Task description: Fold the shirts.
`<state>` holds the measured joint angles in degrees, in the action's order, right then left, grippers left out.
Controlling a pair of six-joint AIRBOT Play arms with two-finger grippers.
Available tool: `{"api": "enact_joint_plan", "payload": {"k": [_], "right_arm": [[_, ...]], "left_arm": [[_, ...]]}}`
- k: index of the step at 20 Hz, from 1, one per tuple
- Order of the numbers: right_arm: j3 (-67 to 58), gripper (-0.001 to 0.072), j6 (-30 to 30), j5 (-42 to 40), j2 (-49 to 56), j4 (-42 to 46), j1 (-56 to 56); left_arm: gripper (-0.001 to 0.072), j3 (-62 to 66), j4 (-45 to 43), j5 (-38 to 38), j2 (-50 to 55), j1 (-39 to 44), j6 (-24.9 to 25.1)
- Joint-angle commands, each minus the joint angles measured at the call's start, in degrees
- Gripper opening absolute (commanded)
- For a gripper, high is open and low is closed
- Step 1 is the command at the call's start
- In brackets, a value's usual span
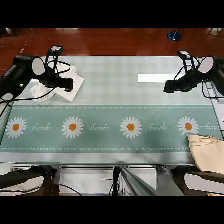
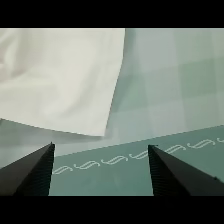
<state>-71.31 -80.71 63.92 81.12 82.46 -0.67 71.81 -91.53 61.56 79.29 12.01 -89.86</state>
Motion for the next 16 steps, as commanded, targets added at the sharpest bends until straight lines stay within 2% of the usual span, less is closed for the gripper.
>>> {"api": "enact_joint_plan", "payload": {"k": [1, 16], "right_arm": [[0.0, 0.0616, 0.0, 0.0, 0.0, 0.0, 0.1], [0.0, 0.0616, 0.0, 0.0, 0.0, 0.0, 0.1]], "left_arm": [[0.0720, 0.0, 0.0, 0.0, 0.0, 0.0, 0.0], [0.0720, 0.0, 0.0, 0.0, 0.1, -0.1, 0.8]]}}
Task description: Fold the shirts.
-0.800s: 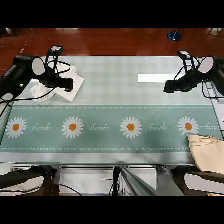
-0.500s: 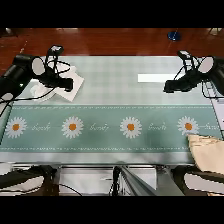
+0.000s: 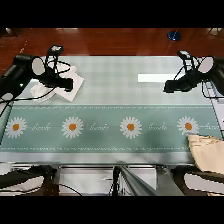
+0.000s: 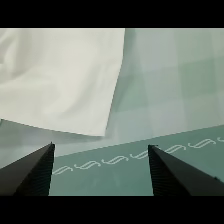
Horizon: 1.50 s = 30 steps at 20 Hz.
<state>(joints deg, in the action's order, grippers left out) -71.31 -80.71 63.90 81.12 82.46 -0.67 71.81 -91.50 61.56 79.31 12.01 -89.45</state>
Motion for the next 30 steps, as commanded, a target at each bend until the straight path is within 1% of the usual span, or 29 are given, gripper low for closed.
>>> {"api": "enact_joint_plan", "payload": {"k": [1, 11, 16, 17, 18, 19, 21, 22, 23, 24, 25, 27, 30], "right_arm": [[0.0, 0.0616, 0.0, 0.0, 0.0, 0.0, 0.1], [0.0, 0.0616, 0.0, -0.3, 0.0, 0.0, 0.1], [0.0, 0.0615, -0.5, -2.3, 0.0, 0.3, 0.1], [0.0, 0.0615, -0.5, -2.0, 0.0, 0.2, 0.1], [0.0, 0.0615, -0.5, -1.0, 0.0, 0.2, 0.1], [0.0, 0.0615, -0.4, 0.0, 0.0, 0.3, 0.1], [0.0, 0.0615, -0.4, 0.1, 0.0, 0.6, 0.1], [0.0, 0.0615, -0.4, 0.2, 0.0, 0.6, 0.1], [0.0, 0.0614, -0.4, 0.1, 0.0, 0.6, 0.1], [0.0, 0.0614, -0.4, 0.2, 0.0, 0.6, 0.1], [0.0, 0.0614, -0.4, 0.2, 0.0, 0.5, 0.1], [0.0, 0.0614, -0.5, 0.2, 0.0, 0.5, 0.1], [0.0, 0.0613, -0.5, 0.2, 0.0, 0.5, 0.1]], "left_arm": [[0.0720, 0.0, 0.0, 0.0, 0.0, -0.1, 0.4], [0.0720, 0.0, 0.0, -0.1, 0.0, -0.1, 0.3], [0.0720, 0.0, 0.0, -2.5, 1.2, -0.1, 0.5], [0.0720, 0.0, -0.1, -3.7, 1.1, -0.3, 1.9], [0.0720, 0.2, -1.3, -6.5, 1.1, -0.5, 4.7], [0.0720, 0.7, -4.3, -10.0, 1.1, -0.7, 5.8], [0.0720, 2.7, -10.9, -18.2, 1.2, -2.0, 5.7], [0.0720, 3.5, -11.6, -23.3, 1.3, -3.7, 5.7], [0.0720, 4.3, -11.6, -26.5, 1.8, -5.5, 5.2], [0.0720, 5.4, -11.6, -27.0, 2.8, -7.4, 4.2], [0.0720, 6.3, -11.5, -25.8, 4.2, -9.0, 3.3], [0.0720, 7.3, -11.3, -23.3, 7.0, -11.7, 3.2], [0.0720, 7.3, -11.3, -23.6, 11.0, -13.9, 3.2]]}}
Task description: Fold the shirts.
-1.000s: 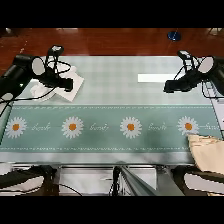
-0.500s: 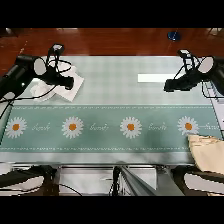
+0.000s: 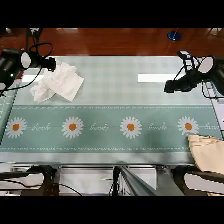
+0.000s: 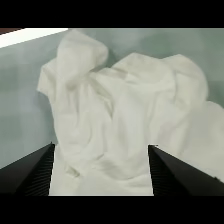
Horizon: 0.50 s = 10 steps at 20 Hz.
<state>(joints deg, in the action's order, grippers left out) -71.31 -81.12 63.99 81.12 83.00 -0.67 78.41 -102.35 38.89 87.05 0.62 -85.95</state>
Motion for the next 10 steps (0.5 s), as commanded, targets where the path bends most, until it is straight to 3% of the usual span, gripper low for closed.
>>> {"api": "enact_joint_plan", "payload": {"k": [1, 9, 10], "right_arm": [[0.0, 0.0614, 0.0, 0.1, 0.0, -0.1, 0.1], [0.0, 0.0601, -0.1, 0.3, 0.0, -0.2, 0.1], [0.0, 0.0601, -0.1, 0.3, 0.0, -0.2, 0.1]], "left_arm": [[0.0720, 0.7, -0.5, -0.9, 4.6, -2.6, -0.3], [0.0718, 0.7, 0.9, -1.2, 14.2, -2.9, -0.2], [0.0632, 0.7, 0.9, -1.1, 14.7, -2.9, -0.2]]}}
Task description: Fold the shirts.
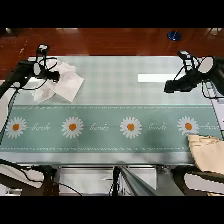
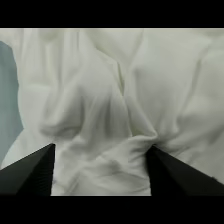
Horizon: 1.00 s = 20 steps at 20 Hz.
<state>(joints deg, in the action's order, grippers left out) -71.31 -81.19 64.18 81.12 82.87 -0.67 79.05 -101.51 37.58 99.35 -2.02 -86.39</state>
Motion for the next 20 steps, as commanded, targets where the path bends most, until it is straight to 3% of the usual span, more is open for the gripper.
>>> {"api": "enact_joint_plan", "payload": {"k": [1, 2, 3, 4, 5, 10, 13, 20], "right_arm": [[0.0, 0.0601, -0.1, 0.1, 0.0, -0.1, 0.1], [0.0, 0.0601, -0.2, 0.1, 0.0, 0.0, 0.1], [0.0, 0.0601, -0.2, 0.1, 0.0, 0.0, 0.1], [0.0, 0.0601, -0.2, 0.1, 0.0, 0.0, 0.1], [0.0, 0.0601, -0.2, 0.1, 0.0, 0.0, 0.1], [0.0, 0.0601, -0.2, 0.6, 0.0, 0.3, 0.1], [0.0, 0.0601, -0.2, 3.9, 0.0, 2.7, 0.1], [0.0, 0.0601, -0.3, 17.7, 0.0, 18.4, 0.0]], "left_arm": [[0.0416, 0.0, 0.1, 0.1, 2.6, -0.2, 0.2], [0.0322, 0.0, 0.1, 0.0, 2.5, -0.2, 0.2], [0.0299, 0.0, 0.1, 0.0, 2.5, -0.2, 0.2], [0.0120, 0.6, 0.1, 1.6, 2.0, -0.2, 0.3], [0.0030, 2.1, 0.1, 4.5, 1.3, -0.2, 0.2], [0.0030, 17.4, 0.2, 15.8, -5.0, 0.5, 0.1], [0.0030, 26.2, 0.2, 20.9, -11.5, 3.1, -2.9], [0.0030, 29.4, 3.4, 21.5, -28.9, 17.0, -2.9]]}}
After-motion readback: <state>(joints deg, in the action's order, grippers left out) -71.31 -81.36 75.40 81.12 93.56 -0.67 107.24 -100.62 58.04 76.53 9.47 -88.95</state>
